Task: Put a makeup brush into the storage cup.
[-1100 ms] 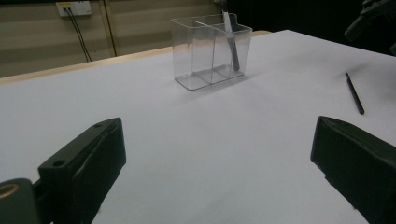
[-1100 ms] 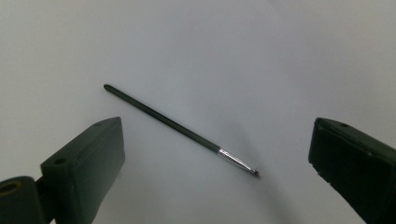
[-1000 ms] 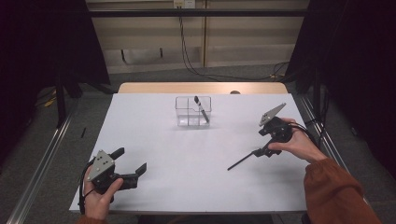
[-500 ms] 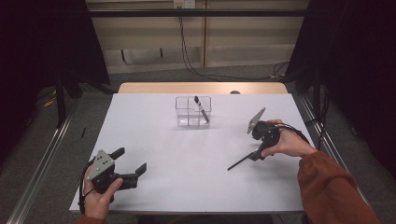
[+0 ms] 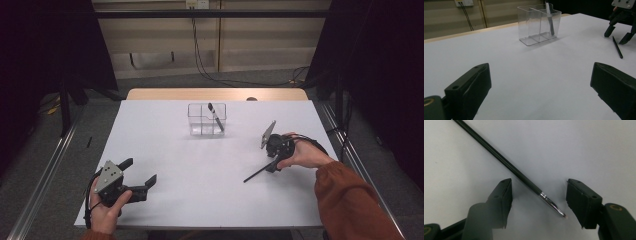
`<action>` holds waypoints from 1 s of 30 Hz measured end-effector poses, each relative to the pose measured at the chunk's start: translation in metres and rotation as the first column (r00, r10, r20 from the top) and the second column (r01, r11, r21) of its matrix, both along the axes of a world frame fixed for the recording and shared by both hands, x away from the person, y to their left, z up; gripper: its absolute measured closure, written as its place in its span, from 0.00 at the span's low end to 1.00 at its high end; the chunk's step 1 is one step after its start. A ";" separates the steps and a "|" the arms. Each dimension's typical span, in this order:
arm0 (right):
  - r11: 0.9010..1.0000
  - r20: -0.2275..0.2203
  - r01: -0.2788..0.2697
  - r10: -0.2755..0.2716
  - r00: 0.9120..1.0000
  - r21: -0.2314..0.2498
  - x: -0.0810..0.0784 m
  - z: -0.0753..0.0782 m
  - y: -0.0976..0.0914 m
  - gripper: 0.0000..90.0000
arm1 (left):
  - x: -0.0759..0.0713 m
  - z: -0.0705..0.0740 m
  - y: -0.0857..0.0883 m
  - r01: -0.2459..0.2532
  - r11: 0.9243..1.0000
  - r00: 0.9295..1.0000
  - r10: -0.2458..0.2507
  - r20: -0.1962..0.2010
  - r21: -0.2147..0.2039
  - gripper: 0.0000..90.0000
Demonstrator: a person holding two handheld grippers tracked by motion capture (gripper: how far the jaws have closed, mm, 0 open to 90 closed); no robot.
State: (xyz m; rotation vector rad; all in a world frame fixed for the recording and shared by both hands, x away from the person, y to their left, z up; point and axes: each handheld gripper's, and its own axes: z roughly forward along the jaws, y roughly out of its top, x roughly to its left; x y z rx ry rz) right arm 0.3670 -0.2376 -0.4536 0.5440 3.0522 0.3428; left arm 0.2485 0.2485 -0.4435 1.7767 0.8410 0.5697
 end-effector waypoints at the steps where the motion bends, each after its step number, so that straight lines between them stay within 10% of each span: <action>1: 1.000 -0.005 0.002 -0.002 1.000 0.005 0.000 0.000 0.000 0.44 | 0.000 0.000 0.000 0.000 1.000 1.000 0.000 -0.002 0.005 0.04; 30: 0.996 -0.071 -0.062 0.057 0.996 -0.071 0.002 0.004 0.011 0.89 | -0.002 0.000 -0.005 0.020 1.000 1.000 -0.020 0.000 0.020 0.04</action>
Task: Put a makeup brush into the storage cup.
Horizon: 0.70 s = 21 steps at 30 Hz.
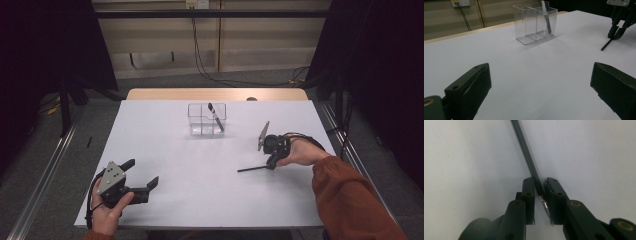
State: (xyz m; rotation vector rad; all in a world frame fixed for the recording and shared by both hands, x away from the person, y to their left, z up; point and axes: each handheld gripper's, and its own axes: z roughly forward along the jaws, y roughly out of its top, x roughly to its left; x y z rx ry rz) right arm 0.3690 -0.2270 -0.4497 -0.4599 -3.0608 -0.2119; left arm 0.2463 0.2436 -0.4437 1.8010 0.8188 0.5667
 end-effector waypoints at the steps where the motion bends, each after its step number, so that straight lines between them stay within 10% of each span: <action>1: 1.000 -0.004 0.002 -0.002 1.000 0.004 0.001 0.000 0.000 0.90 | 0.000 0.000 0.000 -0.001 1.000 1.000 0.001 0.001 -0.001 0.04; 21: 0.999 -0.016 0.046 -0.045 0.999 0.021 0.001 0.000 -0.003 0.96 | 0.000 0.000 0.001 -0.012 1.000 1.000 0.012 -0.002 0.002 0.04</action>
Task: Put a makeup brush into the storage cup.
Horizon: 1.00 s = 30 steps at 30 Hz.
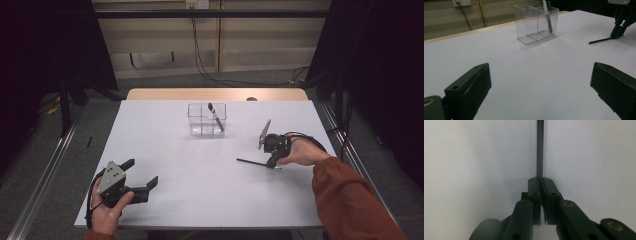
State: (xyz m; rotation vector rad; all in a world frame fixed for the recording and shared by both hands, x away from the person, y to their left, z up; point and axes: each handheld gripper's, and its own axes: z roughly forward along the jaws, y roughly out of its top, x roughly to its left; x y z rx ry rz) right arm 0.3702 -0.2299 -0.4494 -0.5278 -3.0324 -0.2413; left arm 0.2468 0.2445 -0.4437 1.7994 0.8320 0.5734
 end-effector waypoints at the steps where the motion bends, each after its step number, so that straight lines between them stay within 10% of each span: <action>1: 1.000 0.001 0.003 -0.003 1.000 0.007 0.000 0.000 0.000 0.96 | 0.000 0.000 0.000 0.000 1.000 1.000 0.000 0.003 0.002 0.04; 19: 0.991 0.062 0.045 -0.054 0.997 0.129 -0.005 0.012 -0.010 0.96 | 0.001 0.001 0.004 -0.011 1.000 1.000 0.012 0.005 -0.009 0.04; 26: 0.969 0.067 0.093 -0.111 0.992 0.227 -0.009 0.013 -0.018 0.96 | 0.001 0.001 0.004 -0.015 1.000 1.000 0.015 0.006 -0.008 0.04; 30: 0.935 0.087 0.148 -0.185 0.979 0.323 -0.011 0.010 -0.024 0.96 | 0.001 0.001 0.005 -0.016 1.000 1.000 0.016 0.006 -0.010 0.04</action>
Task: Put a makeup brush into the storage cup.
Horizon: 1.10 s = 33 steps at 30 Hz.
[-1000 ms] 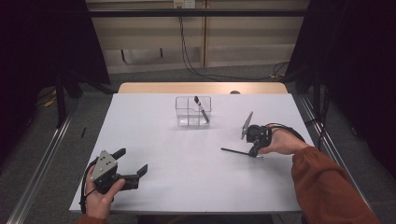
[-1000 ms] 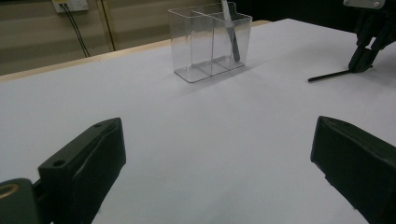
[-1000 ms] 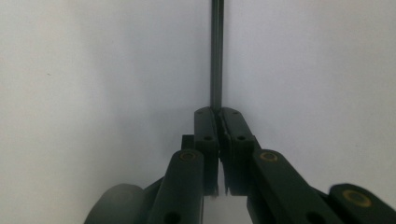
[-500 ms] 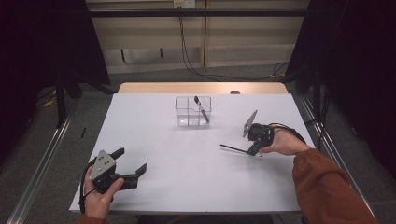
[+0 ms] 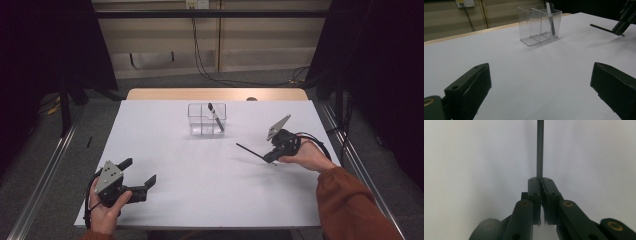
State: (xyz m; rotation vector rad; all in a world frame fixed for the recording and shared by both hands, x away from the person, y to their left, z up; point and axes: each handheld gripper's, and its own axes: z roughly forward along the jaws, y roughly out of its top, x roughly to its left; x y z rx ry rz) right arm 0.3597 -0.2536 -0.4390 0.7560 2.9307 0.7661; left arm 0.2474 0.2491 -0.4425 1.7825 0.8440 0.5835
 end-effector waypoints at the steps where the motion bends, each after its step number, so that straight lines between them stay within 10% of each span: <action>1: 1.000 0.003 0.013 -0.013 1.000 0.016 -0.001 -0.001 -0.001 0.96 | 0.000 0.000 0.000 -0.002 1.000 1.000 0.002 0.001 0.001 0.04; 13: 0.980 0.065 0.116 -0.127 0.990 0.162 -0.010 -0.001 -0.011 0.96 | 0.000 0.001 0.003 -0.012 1.000 1.000 0.012 0.004 -0.010 0.04; 33: 0.882 0.144 0.154 -0.240 0.960 0.445 -0.027 -0.003 -0.019 0.96 | 0.001 0.001 0.002 -0.005 1.000 1.000 0.005 0.012 -0.014 0.04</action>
